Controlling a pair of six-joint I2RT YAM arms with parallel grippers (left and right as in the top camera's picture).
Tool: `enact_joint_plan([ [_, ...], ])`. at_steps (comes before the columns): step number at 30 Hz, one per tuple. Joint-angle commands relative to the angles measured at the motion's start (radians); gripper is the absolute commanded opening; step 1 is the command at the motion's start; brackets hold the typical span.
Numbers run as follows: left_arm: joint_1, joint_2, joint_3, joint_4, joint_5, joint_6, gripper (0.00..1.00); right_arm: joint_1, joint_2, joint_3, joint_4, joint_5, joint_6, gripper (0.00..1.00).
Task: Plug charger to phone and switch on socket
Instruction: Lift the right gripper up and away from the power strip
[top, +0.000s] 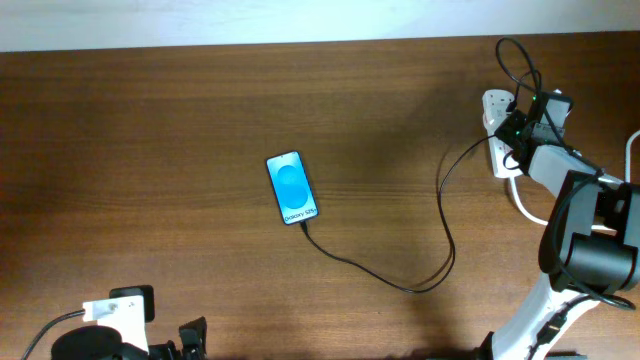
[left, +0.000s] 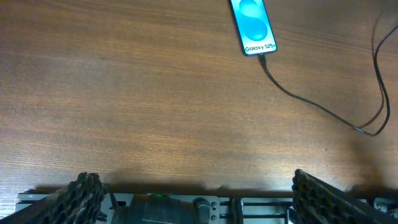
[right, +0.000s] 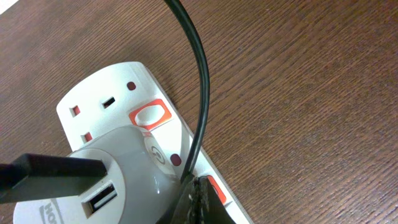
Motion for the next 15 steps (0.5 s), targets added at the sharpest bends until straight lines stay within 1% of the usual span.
enact_joint_plan([
  [1, 0.005, -0.004, -0.004, -0.001, 0.000, 0.005, 1.00, 0.159, 0.083, -0.040, -0.058, -0.446, -0.007, 0.04],
  [6, 0.005, -0.004, -0.004, -0.001, 0.000, 0.005, 1.00, 0.178, 0.083, -0.040, -0.072, -0.441, -0.003, 0.04],
  [8, 0.005, -0.004, -0.004, -0.001, 0.000, 0.005, 0.99, 0.174, 0.083, -0.040, -0.090, -0.382, 0.016, 0.04],
  [15, 0.005, -0.004, -0.004, -0.001, 0.000, 0.005, 0.99, 0.103, 0.056, -0.040, -0.183, -0.343, 0.023, 0.04],
])
